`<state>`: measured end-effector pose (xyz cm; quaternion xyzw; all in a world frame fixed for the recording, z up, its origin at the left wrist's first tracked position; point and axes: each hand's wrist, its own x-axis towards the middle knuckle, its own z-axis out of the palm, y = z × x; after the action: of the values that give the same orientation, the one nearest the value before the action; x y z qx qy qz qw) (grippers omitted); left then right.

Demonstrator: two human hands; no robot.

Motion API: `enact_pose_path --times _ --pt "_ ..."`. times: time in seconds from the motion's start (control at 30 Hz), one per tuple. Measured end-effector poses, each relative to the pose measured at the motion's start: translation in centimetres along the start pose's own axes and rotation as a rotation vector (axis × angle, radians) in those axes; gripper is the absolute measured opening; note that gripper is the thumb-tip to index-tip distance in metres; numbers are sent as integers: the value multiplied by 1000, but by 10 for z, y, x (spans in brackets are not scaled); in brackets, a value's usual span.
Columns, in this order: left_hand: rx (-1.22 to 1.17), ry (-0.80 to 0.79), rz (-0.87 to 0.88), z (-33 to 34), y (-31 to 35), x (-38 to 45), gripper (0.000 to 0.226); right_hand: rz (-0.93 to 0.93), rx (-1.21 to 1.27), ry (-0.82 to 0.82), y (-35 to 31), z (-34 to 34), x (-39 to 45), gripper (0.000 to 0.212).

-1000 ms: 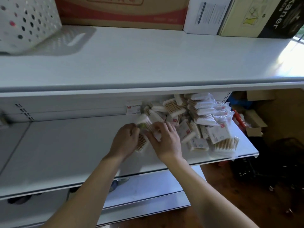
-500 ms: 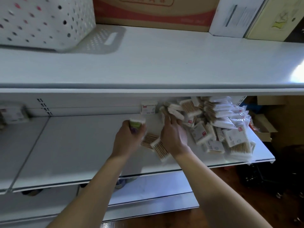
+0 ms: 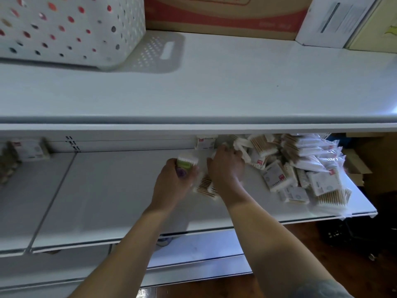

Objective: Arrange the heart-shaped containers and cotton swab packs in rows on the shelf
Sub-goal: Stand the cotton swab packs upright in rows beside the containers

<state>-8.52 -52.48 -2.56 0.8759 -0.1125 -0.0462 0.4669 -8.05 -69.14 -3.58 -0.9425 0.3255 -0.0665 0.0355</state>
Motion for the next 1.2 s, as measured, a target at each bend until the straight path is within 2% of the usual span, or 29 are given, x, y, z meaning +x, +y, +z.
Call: enact_pose_path --times 0.17,0.3,0.4,0.53,0.63,0.73,0.83,1.0,1.13,1.2 --pt "-10 -5 -7 -9 -8 0 42 78 65 -15 -13 2 3 32" --pt "-42 21 -50 -17 -14 1 39 -101 199 50 -21 1 -19 39" --pt "-150 66 -67 -25 -14 1 33 -209 504 128 -22 -7 -38 35" --pt "-290 89 -66 -32 -23 1 33 -201 822 135 -13 -30 -60 36" --pt "-395 49 -128 -40 -19 -3 29 -80 1106 55 -7 -46 -77 20" --pt "-535 -32 -152 -45 -11 -13 24 -49 1268 -19 -4 -48 -87 9" --pt "-654 -39 -188 -50 -5 -27 9 -5 1443 -119 -8 -51 -90 17" --pt "-756 57 -284 -67 -4 -52 16 -36 1587 -284 -18 -53 -107 25" --pt "-814 95 -297 -96 -15 -76 20 -157 1563 -410 -37 -49 -127 50" --pt "-836 128 -316 -117 -29 -89 20 -195 1563 -424 -54 -49 -140 53"
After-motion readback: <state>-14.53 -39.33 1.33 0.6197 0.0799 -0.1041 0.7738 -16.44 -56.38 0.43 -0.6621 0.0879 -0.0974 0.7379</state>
